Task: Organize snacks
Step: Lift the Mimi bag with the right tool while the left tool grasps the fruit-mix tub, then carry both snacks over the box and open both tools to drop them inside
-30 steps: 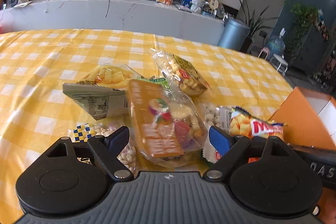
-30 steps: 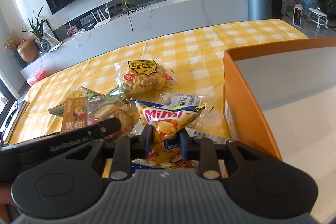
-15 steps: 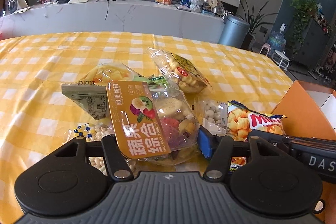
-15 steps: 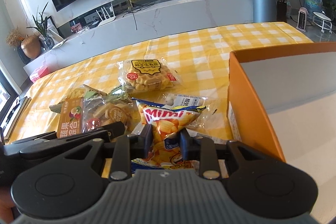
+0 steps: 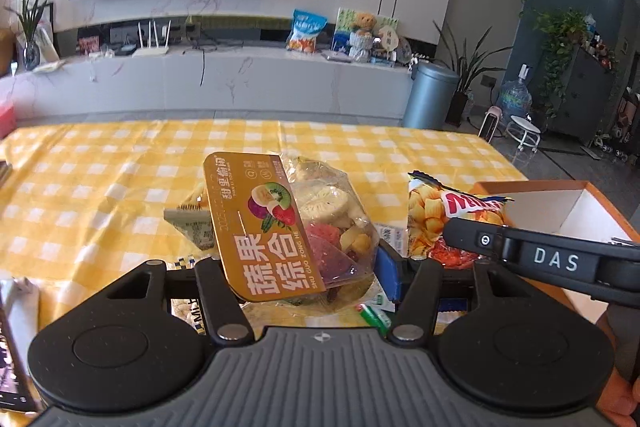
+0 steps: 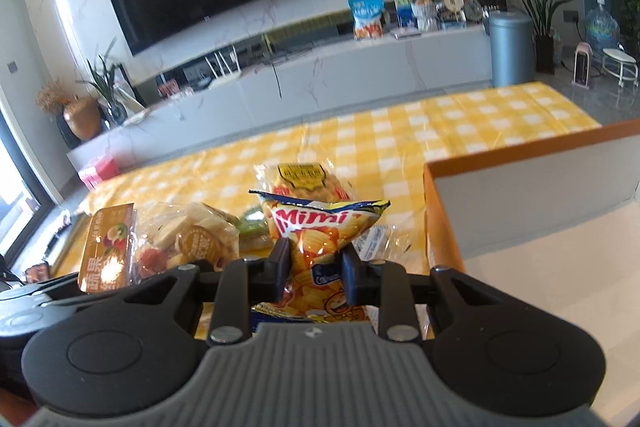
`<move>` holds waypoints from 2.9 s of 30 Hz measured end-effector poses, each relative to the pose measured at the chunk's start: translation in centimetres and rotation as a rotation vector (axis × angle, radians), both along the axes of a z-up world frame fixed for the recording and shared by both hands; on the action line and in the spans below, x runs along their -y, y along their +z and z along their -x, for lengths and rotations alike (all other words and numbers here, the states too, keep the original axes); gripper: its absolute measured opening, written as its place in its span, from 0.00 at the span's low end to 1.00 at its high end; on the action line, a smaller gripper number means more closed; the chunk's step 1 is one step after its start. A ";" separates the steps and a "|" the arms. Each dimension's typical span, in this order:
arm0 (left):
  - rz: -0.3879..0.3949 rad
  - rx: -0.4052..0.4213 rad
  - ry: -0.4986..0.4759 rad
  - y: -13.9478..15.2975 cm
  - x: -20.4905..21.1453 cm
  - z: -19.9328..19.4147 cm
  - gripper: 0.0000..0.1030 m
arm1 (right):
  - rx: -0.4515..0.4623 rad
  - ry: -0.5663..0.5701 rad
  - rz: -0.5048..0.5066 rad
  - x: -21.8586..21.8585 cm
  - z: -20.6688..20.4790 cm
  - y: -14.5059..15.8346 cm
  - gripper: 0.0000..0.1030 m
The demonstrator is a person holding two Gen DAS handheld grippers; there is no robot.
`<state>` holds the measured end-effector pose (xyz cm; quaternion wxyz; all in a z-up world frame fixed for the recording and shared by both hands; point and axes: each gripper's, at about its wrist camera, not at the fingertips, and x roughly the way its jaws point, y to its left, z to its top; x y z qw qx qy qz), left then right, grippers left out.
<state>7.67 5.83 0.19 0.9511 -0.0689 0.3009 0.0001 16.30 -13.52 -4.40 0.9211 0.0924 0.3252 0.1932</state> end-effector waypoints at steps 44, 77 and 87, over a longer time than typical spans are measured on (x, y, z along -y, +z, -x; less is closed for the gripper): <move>-0.325 -0.101 -0.638 1.6 19.3 -8.3 0.64 | -0.064 -0.166 -0.006 20.6 -3.0 2.1 0.24; -0.597 -0.430 -0.756 -6.3 22.1 -14.0 0.74 | -0.448 0.182 0.213 15.2 -14.9 -5.5 0.24; -0.586 -0.385 -0.747 -4.8 21.6 -13.5 0.88 | -0.450 0.159 0.203 15.2 -14.6 -5.2 0.39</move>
